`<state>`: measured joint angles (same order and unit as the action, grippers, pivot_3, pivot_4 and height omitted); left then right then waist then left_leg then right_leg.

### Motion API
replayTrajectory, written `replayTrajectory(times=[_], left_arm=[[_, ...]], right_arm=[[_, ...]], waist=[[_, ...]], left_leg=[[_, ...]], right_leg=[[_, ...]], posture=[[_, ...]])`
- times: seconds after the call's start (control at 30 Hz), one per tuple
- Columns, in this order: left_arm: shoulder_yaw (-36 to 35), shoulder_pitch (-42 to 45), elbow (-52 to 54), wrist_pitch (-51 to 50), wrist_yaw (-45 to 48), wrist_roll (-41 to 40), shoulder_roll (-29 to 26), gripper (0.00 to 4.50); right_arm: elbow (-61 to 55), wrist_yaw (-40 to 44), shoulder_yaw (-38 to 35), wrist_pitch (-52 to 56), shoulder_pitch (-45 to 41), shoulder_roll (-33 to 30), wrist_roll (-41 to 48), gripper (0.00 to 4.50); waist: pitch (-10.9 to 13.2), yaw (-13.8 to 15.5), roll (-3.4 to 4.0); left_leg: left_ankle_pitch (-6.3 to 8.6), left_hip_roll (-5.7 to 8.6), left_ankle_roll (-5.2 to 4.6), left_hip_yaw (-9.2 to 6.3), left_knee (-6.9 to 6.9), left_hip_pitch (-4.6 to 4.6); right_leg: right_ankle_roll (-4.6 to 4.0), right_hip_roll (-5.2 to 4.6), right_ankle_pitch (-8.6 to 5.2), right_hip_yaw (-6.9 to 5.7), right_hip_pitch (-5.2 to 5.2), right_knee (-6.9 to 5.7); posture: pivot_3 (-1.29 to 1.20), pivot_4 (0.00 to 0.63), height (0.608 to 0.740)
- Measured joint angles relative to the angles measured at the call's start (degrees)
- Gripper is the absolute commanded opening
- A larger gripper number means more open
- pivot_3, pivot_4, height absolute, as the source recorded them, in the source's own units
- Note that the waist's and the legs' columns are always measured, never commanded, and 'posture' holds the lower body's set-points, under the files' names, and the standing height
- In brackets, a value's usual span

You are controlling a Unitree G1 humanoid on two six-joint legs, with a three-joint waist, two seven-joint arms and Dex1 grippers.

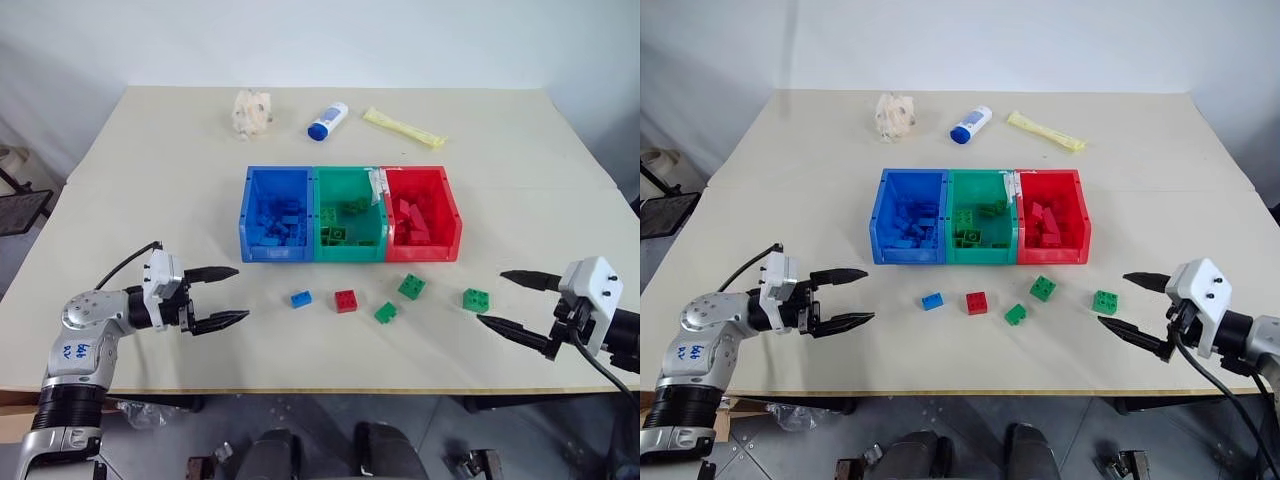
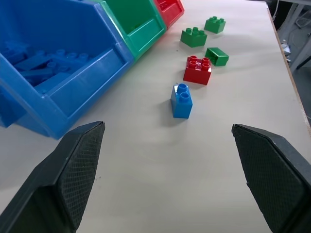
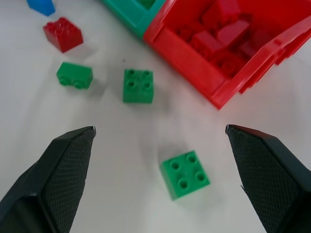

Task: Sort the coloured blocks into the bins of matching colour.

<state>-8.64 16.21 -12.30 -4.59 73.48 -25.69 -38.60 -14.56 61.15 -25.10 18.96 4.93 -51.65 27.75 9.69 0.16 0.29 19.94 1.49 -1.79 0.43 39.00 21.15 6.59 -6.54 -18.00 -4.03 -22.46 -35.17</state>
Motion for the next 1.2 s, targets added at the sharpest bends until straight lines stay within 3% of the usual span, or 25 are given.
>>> replayTrajectory(times=[0.43,0.7,0.83,0.97,1.2], left_arm=[[1.62,1.38,0.12,-2.32,-3.64,0.65,2.30,4.44],[2.36,2.66,-2.41,0.10,1.20,-0.45,4.19,4.44],[2.36,2.50,-2.42,1.32,3.87,-1.02,4.17,4.44],[2.43,0.69,-2.35,3.85,6.26,-1.01,4.19,4.44],[2.30,-0.83,-3.17,12.78,8.63,-0.95,5.85,4.44]], right_arm=[[-1.13,-2.49,-0.26,8.24,2.73,-2.08,0.44,4.50],[-2.07,3.16,-14.81,9.13,15.77,-3.60,0.43,4.50],[-3.31,4.27,-17.77,9.92,18.14,-3.80,0.43,4.50],[-3.65,3.85,-16.18,10.30,16.06,-3.84,0.47,4.50],[1.50,2.25,-4.11,9.02,3.38,-3.99,-0.77,4.50]], waist=[[0.00,0.53,0.00],[0.02,1.37,-0.02],[0.01,0.99,-0.02],[0.02,0.98,-0.03],[0.02,1.23,-0.01]], left_leg=[[0.00,0.03,0.00,-0.04,0.04,0.02],[0.00,0.06,-0.01,-0.03,0.07,0.02],[0.00,0.03,0.00,-0.02,0.05,-0.06],[0.00,0.02,0.00,-0.02,0.05,-0.06],[0.00,0.05,0.00,-0.05,0.10,0.00]], right_leg=[[0.00,-0.01,0.00,-0.04,0.00,-0.30],[0.01,0.00,0.01,-0.06,0.05,-0.23],[0.01,0.00,0.00,-0.04,0.04,-0.13],[0.01,0.00,0.00,-0.01,0.04,-0.10],[0.00,-0.03,0.01,-0.04,0.03,-0.02]], posture=[[0.00,0.150,0.740],[0.00,0.150,0.740],[0.00,0.150,0.740],[0.00,0.150,0.740],[0.00,0.150,0.740]])
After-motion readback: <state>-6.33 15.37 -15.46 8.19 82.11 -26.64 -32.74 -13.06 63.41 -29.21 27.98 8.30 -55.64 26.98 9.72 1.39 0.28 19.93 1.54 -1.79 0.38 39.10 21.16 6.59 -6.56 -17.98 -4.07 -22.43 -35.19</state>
